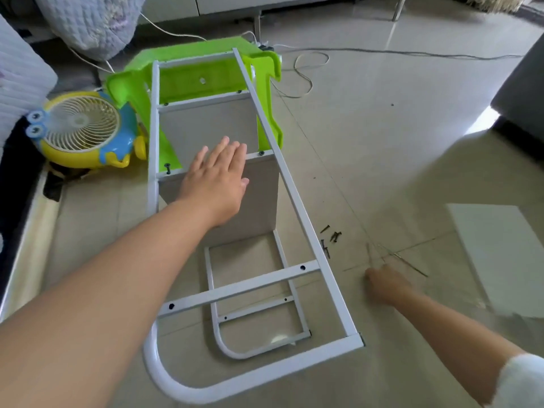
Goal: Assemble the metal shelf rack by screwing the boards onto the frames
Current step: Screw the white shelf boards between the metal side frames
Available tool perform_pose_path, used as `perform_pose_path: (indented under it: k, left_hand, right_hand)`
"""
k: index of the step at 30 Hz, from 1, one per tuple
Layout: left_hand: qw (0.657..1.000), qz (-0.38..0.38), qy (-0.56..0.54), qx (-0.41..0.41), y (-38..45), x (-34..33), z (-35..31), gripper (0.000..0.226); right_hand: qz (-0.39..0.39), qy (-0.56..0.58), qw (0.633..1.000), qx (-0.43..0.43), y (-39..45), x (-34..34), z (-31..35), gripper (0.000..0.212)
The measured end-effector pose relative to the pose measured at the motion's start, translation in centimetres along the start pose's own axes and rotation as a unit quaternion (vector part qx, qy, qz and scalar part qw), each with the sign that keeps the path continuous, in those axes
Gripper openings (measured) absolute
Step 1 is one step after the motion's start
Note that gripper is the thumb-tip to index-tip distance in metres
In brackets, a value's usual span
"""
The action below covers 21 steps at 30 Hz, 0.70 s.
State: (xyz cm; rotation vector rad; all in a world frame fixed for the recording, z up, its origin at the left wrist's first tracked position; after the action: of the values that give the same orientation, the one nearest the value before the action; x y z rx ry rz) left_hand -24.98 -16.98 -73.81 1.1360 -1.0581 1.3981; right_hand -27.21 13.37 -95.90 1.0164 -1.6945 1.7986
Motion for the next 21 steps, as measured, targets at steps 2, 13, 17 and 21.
perform_pose_path:
  k: [2, 13, 17, 21]
  left_hand:
    - [1.000, 0.008, 0.017, 0.008, 0.1, 0.1, 0.0, 0.060]
    - [1.000, 0.000, 0.023, 0.021, 0.5, 0.2, 0.0, 0.059]
    - [0.999, -0.003, 0.037, -0.020, 0.4, 0.0, 0.0, 0.057]
    - [0.986, -0.063, 0.110, -0.106, -0.3, 0.7, 0.2, 0.062]
  right_hand:
    - [-0.020, 0.030, 0.999, -0.010, -0.2, -1.3, -0.1, 0.032]
    - [-0.164, 0.237, 0.955, -0.072, -0.9, 4.1, 2.3, 0.026]
    - [-0.296, 0.445, 0.845, -0.023, -3.2, 11.8, 3.8, 0.008]
    - [-0.400, 0.548, 0.723, 0.130, -8.2, 21.0, 8.3, 0.010]
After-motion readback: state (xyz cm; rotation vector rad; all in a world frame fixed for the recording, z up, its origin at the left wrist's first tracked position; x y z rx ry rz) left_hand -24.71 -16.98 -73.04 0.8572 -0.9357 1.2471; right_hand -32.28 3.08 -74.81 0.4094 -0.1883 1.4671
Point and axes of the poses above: each hand's wrist, its own y-axis towards the middle knuckle, its own x-axis out of the back of the hand, z = x × y, the point moved 7 cm from there along y, towards the middle knuckle, and after that the axes turned 3 degrees about y, right-handed, at the moved point
